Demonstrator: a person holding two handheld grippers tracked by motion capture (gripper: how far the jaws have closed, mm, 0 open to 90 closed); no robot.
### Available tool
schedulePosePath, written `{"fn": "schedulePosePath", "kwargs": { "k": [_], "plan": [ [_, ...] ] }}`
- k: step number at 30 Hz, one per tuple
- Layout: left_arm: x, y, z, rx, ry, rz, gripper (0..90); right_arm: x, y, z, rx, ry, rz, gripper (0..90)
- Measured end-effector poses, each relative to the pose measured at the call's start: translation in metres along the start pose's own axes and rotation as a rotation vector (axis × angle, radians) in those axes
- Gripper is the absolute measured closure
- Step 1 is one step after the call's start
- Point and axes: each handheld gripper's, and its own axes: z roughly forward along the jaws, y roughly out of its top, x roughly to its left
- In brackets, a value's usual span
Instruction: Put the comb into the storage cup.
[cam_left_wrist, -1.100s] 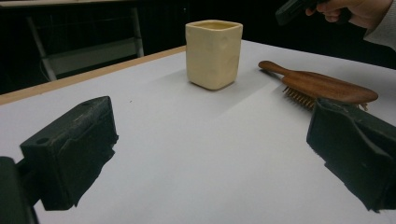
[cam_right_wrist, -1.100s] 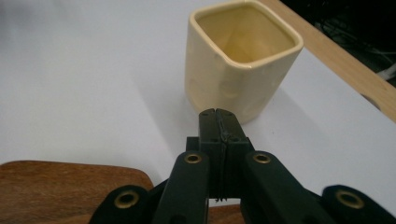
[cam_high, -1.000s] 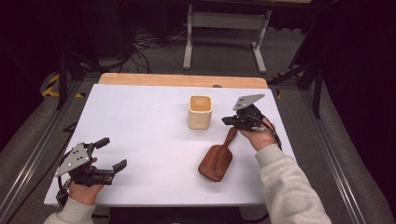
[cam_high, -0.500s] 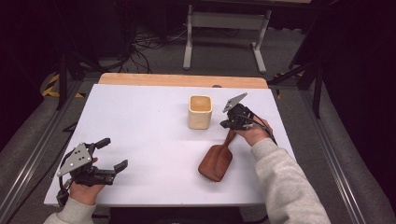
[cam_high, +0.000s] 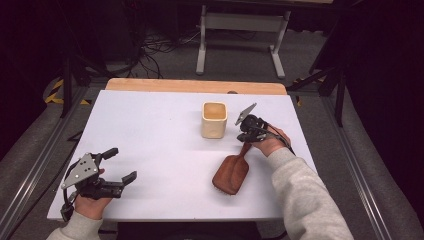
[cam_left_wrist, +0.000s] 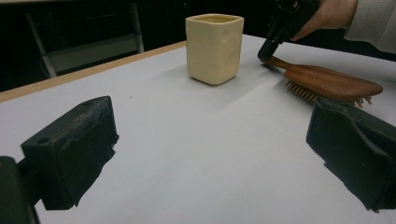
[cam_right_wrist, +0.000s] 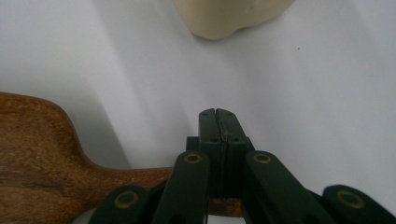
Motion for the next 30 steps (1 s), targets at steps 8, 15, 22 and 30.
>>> {"fn": "schedulePosePath", "kwargs": {
  "k": [8,15,22,30],
  "plan": [
    [0.0,0.0,0.0,0.0,0.001,0.002,2.6,0.0,-0.004,0.004,0.051,0.012,-0.012,89.8],
    [0.001,-0.001,0.0,-0.009,-0.001,-0.004,2.4,0.002,-0.009,0.003,0.089,0.026,-0.015,89.7],
    [0.0,-0.001,0.0,-0.01,-0.001,-0.006,2.3,0.009,-0.019,-0.002,0.124,0.043,-0.013,89.7],
    [0.0,-0.001,0.001,-0.015,-0.004,-0.013,2.3,0.014,-0.031,-0.007,0.148,0.056,-0.011,89.7]
  ]
}}
